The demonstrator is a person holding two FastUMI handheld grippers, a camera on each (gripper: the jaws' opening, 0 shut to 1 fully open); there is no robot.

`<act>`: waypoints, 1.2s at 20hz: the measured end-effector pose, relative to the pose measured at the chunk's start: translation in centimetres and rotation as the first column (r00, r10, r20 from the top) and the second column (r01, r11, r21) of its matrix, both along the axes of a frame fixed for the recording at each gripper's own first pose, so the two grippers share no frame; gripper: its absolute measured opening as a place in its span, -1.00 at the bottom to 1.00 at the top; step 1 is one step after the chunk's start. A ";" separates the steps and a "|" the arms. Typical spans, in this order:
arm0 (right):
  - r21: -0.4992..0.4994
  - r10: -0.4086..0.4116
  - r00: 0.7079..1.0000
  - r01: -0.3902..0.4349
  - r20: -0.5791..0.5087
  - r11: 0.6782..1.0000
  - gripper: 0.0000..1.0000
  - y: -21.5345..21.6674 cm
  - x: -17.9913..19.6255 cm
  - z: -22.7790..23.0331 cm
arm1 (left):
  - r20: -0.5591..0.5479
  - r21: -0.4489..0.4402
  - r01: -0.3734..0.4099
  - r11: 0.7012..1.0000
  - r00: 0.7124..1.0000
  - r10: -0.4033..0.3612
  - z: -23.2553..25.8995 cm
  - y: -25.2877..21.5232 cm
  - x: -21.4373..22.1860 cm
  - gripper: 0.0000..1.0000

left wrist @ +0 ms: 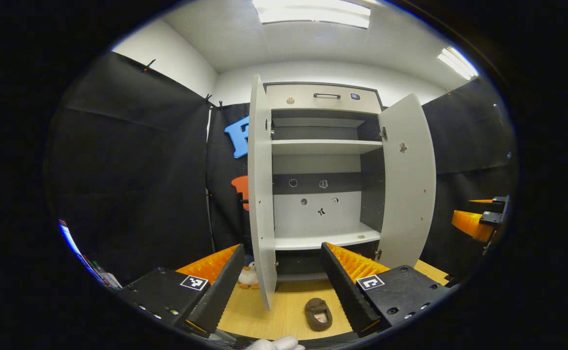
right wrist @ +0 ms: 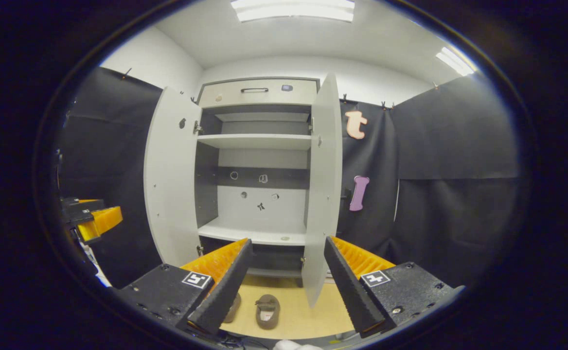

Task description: Grab one shoe with the right hand and put it into the shoe cabinet, grab the other shoe with the left hand and put it into the shoe cabinet; then close the right door with the right hand and the left door with the left hand.

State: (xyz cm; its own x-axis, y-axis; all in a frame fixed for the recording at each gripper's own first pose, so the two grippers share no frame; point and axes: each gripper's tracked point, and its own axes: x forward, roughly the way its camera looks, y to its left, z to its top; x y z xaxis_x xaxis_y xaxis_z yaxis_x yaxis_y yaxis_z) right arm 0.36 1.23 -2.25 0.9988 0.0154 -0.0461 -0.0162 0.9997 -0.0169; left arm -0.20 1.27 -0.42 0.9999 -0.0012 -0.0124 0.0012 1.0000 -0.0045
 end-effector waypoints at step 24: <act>0.017 0.156 0.744 -0.191 -0.649 0.981 0.90 7.1 11.5 -39.0 | -0.098 0.041 -0.111 0.993 0.988 0.115 -2.5 -0.5 -0.3 0.89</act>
State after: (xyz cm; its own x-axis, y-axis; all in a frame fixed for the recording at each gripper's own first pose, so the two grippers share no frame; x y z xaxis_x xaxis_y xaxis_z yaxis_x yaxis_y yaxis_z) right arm 11.91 8.29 -41.29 0.7109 0.1659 -0.6835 -0.2141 0.9767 0.0143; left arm -0.49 0.80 -2.94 0.9873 0.1141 -0.1107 -0.1108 0.9932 0.0362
